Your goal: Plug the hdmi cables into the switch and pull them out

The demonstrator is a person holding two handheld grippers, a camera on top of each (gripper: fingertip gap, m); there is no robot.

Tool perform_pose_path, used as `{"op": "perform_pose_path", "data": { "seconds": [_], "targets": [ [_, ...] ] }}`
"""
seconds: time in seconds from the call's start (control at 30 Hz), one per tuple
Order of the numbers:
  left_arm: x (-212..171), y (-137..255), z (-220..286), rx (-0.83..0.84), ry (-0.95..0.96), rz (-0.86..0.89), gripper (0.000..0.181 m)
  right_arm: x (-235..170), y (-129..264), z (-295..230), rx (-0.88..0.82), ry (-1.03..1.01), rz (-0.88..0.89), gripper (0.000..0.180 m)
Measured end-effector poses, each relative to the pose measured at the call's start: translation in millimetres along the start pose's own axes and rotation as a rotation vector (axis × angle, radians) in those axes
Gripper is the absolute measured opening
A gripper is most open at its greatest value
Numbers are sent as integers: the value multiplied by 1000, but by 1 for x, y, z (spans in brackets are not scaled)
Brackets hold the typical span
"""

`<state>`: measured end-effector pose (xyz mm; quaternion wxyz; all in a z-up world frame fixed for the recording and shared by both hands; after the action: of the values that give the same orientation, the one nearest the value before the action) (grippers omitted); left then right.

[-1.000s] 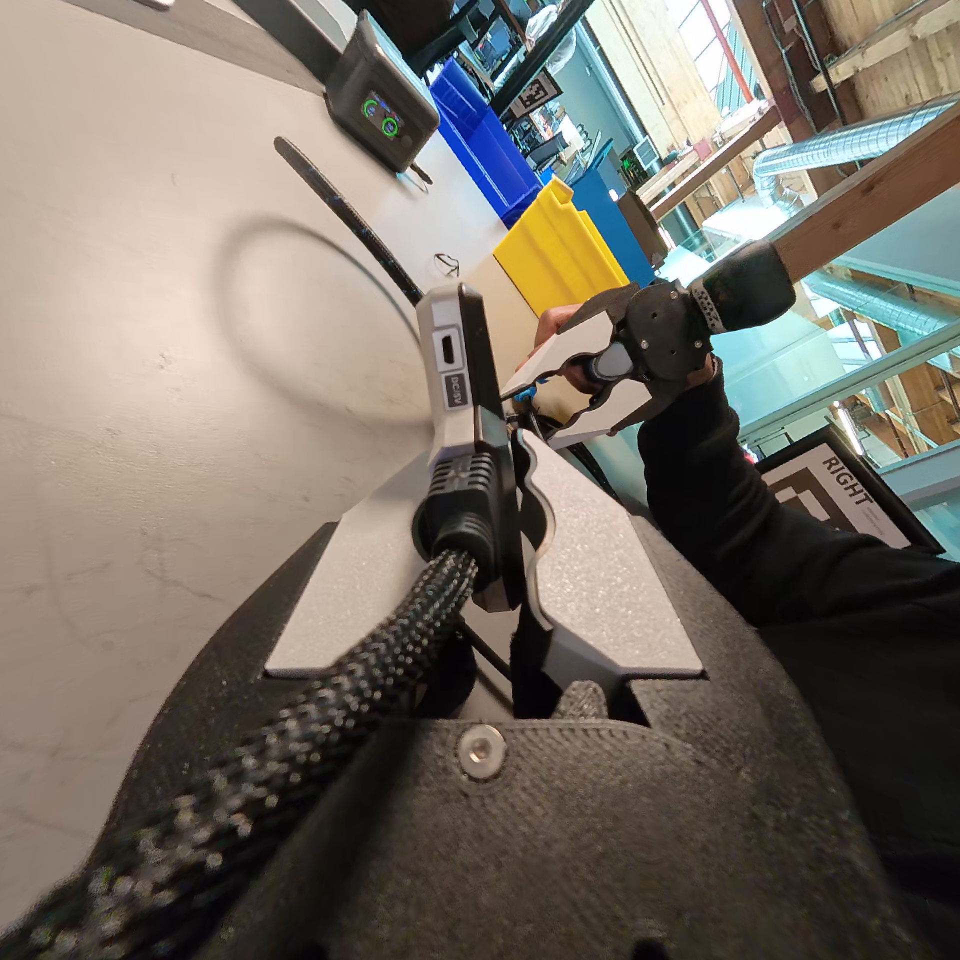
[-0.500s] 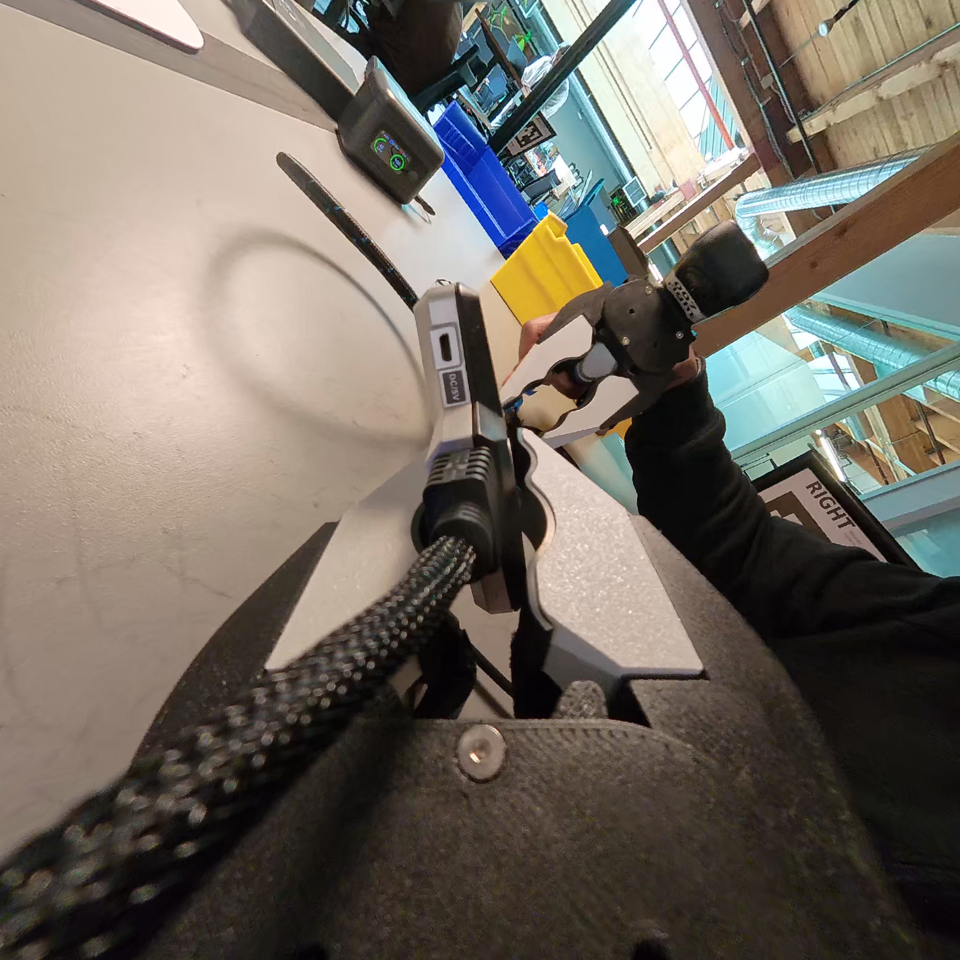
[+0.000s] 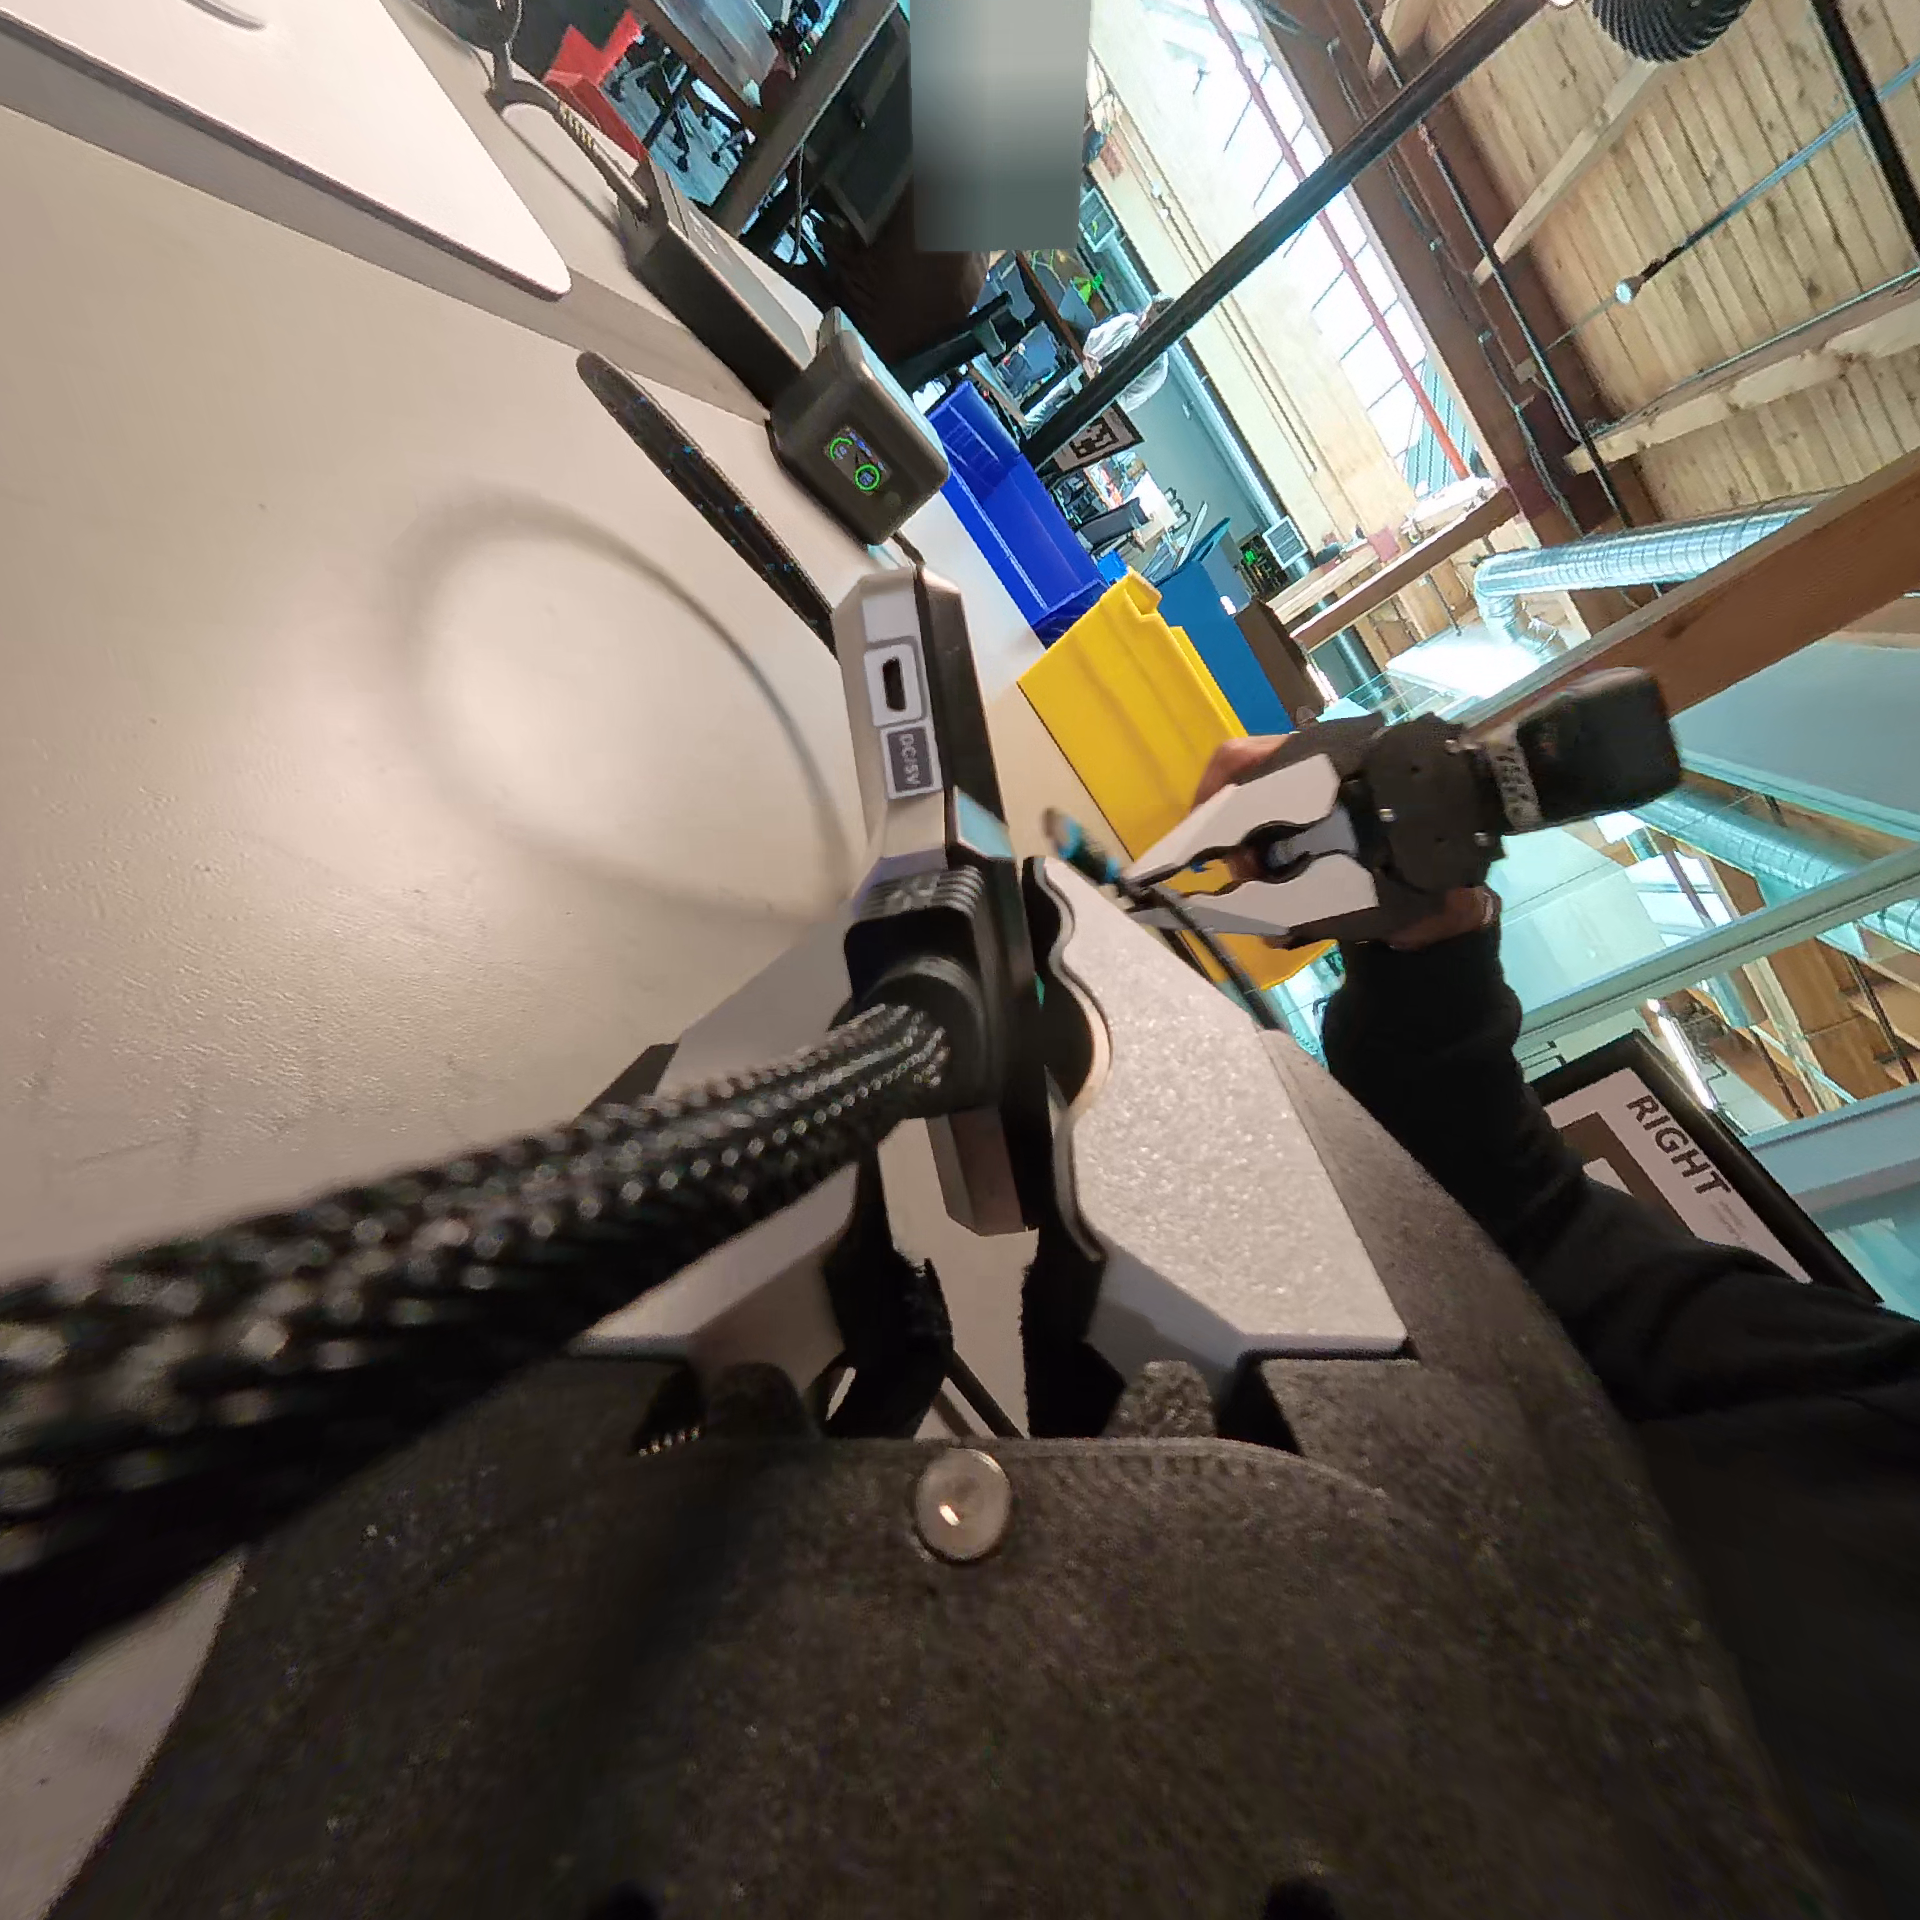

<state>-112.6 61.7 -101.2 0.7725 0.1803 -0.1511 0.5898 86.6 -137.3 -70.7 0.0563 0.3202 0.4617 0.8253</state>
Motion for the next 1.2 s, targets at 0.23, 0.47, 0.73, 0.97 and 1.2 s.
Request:
{"op": "perform_pose_path", "data": {
  "seconds": [0.23,0.47,0.73,0.97,1.2],
  "targets": [
    [-2,-1,0,9,-11,-13,27,-21,126,-9,-317,33,-31,9],
    [-6,-5,1,39,-48,-39,27,-156,242,6,-554,-105,-436,9],
    [-7,-7,1,56,-66,-47,27,-276,213,-41,-385,-744,-696,9],
    [-9,-8,2,52,-70,-60,27,-292,175,-37,-361,-732,-731,21],
    [-14,-11,4,32,-90,-114,27,-242,213,-28,-539,-567,-690,32]
  ]
}}
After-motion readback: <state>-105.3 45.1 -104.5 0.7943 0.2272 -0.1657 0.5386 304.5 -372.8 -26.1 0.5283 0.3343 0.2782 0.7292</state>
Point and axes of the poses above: each gripper's, where its closed fingertips meet, y back along the fingers, x out of its top, z = x × y across the jaws, the point moved 7 cm from there along y, back along the fingers, and after that the axes turned 13 degrees about y, right-handed, at the moved point
